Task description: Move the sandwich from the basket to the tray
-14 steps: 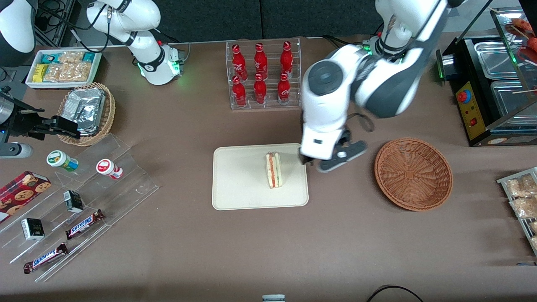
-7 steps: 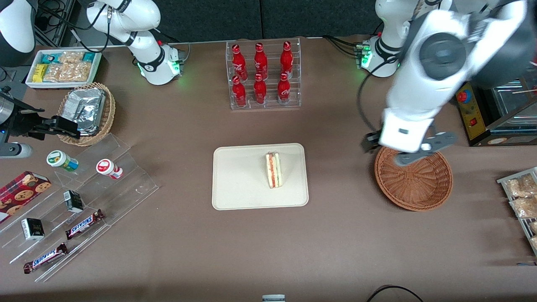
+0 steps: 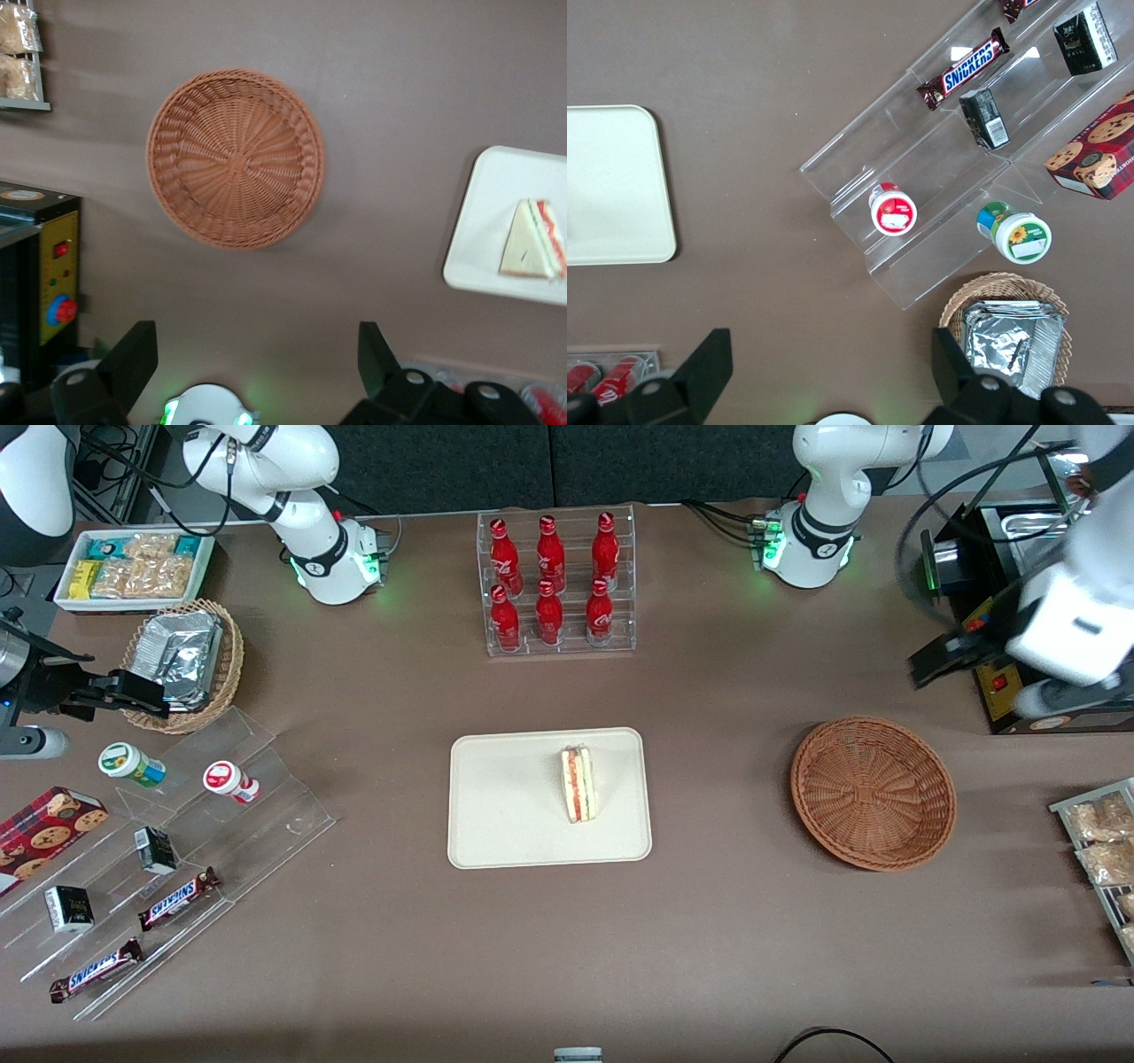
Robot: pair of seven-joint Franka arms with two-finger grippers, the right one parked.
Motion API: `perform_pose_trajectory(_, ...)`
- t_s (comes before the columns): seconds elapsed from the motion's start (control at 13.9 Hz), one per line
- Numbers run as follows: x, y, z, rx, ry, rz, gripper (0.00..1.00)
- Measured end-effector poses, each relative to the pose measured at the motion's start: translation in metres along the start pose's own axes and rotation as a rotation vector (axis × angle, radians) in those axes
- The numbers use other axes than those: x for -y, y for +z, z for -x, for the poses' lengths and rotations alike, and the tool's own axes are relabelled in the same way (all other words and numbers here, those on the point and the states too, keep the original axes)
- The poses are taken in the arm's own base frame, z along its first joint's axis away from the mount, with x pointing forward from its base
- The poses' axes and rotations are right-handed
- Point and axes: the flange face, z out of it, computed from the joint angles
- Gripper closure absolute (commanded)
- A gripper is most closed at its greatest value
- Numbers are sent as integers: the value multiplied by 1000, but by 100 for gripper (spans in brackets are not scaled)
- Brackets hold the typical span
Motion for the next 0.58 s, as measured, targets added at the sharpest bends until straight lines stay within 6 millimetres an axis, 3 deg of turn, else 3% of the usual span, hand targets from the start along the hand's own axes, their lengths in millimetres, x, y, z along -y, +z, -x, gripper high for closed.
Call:
perform_pose_trajectory(0.22,36,-7,15,10,75,7,0)
perform_pose_trajectory(0.58,43,0,34,12,110,7,0)
